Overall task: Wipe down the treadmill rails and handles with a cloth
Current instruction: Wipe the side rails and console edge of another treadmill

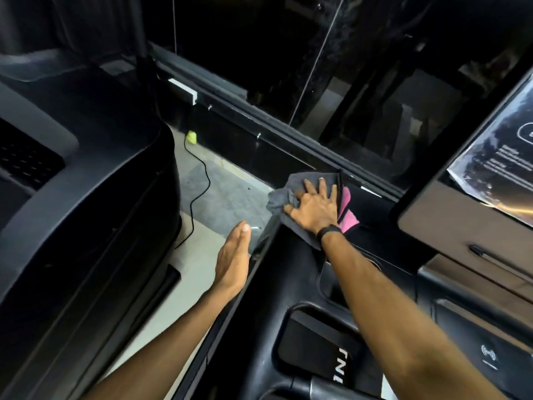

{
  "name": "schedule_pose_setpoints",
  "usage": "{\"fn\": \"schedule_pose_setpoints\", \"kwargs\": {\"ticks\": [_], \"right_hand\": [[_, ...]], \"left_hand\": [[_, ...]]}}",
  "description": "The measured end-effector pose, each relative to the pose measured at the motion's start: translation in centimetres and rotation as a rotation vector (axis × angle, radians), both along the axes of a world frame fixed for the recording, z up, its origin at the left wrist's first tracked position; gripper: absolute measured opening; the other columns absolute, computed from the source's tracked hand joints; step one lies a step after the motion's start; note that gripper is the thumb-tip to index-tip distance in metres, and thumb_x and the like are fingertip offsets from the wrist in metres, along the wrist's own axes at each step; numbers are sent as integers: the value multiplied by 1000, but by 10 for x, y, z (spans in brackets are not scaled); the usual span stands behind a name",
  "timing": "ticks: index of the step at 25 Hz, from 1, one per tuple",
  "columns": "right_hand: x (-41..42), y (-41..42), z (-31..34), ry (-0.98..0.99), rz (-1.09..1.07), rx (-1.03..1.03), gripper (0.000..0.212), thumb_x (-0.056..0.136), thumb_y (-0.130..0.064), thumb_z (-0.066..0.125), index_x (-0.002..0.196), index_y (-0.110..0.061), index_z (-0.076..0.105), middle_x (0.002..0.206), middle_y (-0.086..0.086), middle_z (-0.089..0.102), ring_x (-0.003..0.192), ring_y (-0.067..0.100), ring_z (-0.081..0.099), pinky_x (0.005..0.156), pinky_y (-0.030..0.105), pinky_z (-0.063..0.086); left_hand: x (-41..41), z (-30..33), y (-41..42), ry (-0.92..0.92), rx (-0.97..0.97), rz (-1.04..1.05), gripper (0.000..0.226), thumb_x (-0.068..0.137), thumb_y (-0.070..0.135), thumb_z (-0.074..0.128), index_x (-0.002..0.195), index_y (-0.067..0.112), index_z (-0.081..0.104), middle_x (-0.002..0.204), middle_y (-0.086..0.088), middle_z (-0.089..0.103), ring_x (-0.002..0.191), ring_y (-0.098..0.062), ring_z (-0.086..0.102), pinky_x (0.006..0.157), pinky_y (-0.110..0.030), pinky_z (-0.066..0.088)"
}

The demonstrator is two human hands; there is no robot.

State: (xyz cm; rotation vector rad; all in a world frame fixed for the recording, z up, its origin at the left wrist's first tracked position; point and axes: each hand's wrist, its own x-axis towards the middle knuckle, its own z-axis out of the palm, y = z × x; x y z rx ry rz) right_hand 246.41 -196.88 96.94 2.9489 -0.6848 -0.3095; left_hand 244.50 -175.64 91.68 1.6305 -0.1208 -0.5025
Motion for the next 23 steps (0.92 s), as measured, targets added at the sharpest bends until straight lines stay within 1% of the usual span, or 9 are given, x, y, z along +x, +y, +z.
{"fn": "schedule_pose_setpoints", "kwargs": {"ticks": [2,3,4,6,9,13,16,19,23], "right_hand": [[-28,24,1,25,132,32,64,93,-62,40,148,-30,44,161,0,31,153,31,10,121,55,0],[-48,37,1,-20,210,63,66,90,-63,36,144,-29,52,157,0,40,151,32,17,121,52,2],[-70,52,2,-77,301,104,68,85,-64,35,135,-26,61,149,1,51,147,34,28,120,50,6],[-107,77,-1,-153,429,178,65,80,-62,40,119,-21,72,133,1,65,137,35,44,116,48,15],[-144,93,-10,-162,450,182,59,85,-60,43,121,-21,71,139,-3,61,143,28,36,119,47,12],[-161,72,-3,-197,303,171,58,91,-52,42,132,-17,63,154,-1,46,150,27,24,121,52,3],[-167,18,12,-212,2,87,56,96,-45,39,141,-14,52,160,2,34,151,32,20,120,58,6],[-198,-23,31,-175,-247,10,45,101,-34,43,140,-13,46,156,9,36,149,36,19,119,58,9],[-249,-16,42,-187,-392,17,46,102,-29,42,142,-8,42,151,12,40,150,34,17,120,55,14]], "left_hand": [[-3,1,-7,2,18,63,50,107,41,31,146,14,45,146,6,46,141,-14,35,107,-15,19],[-4,0,-10,11,16,104,50,107,41,31,143,11,48,141,4,48,140,-19,38,110,-19,22],[-4,0,-14,9,12,149,51,106,43,32,138,8,52,141,-3,51,136,-25,43,113,-27,28],[-5,1,-21,6,26,235,49,105,43,35,127,6,57,133,-15,58,126,-31,51,109,-39,36],[-11,7,-26,-26,18,250,46,103,47,38,121,12,61,127,-12,62,121,-31,53,105,-40,38],[-31,25,-37,-107,-64,64,55,94,59,38,124,19,60,128,-4,62,122,-24,55,109,-41,39],[-53,43,-49,-215,-80,-70,63,90,59,36,136,20,54,135,6,56,127,-12,49,110,-30,35],[-75,53,-67,-293,-70,-170,71,87,67,34,140,24,51,141,9,52,129,-10,47,113,-35,34],[-107,61,-93,-317,-94,-248,78,81,70,32,137,20,54,140,1,56,130,-17,50,112,-35,35]]}}
